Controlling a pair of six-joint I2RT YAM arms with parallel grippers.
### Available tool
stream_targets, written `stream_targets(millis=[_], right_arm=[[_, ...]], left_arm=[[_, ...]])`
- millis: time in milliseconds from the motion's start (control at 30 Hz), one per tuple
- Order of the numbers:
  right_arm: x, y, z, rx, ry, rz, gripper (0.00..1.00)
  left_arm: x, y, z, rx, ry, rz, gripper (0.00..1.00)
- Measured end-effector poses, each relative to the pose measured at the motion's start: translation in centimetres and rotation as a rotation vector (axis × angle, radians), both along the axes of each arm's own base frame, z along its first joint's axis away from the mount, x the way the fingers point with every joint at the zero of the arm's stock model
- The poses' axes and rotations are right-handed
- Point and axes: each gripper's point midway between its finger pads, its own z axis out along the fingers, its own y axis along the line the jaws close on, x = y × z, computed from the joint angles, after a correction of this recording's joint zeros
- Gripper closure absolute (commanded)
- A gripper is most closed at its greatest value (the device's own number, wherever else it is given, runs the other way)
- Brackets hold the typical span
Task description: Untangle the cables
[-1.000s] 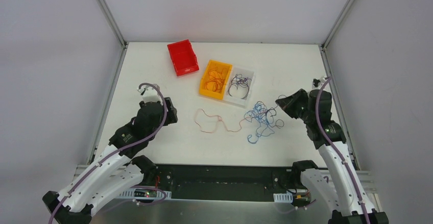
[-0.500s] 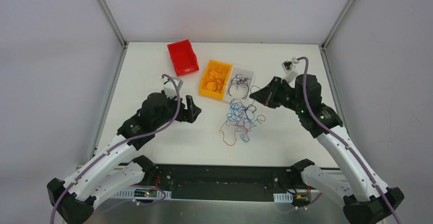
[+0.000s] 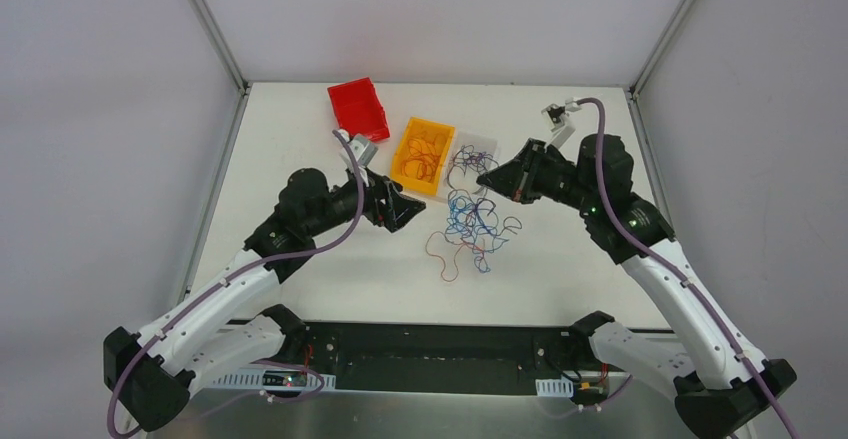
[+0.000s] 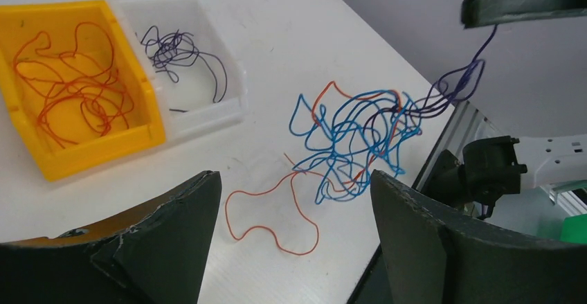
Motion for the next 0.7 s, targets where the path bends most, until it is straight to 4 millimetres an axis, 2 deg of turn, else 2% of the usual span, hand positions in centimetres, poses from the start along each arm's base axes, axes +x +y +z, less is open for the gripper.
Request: stream_targets(millis=[167,333,700], right_arm=[[-0.4,0.8,-1.8,-0.015,0.046,0.038,1.0],[-0.7,1.7,-2.8,-0.026,0.071,0.068,1.0],[-0.5,2.4,-2.7,-0.016,0.067,0.076,1.0]], left_arm=[[0.3,-1.2,1.1,-0.04,-0.033,-0.046,0.19],[1.0,-3.1,1.0,-0.063,-0.012,-0.096,0.19],[-0.6,-8.4,0.6,-0.07,-0.009,-0.277,0.2]])
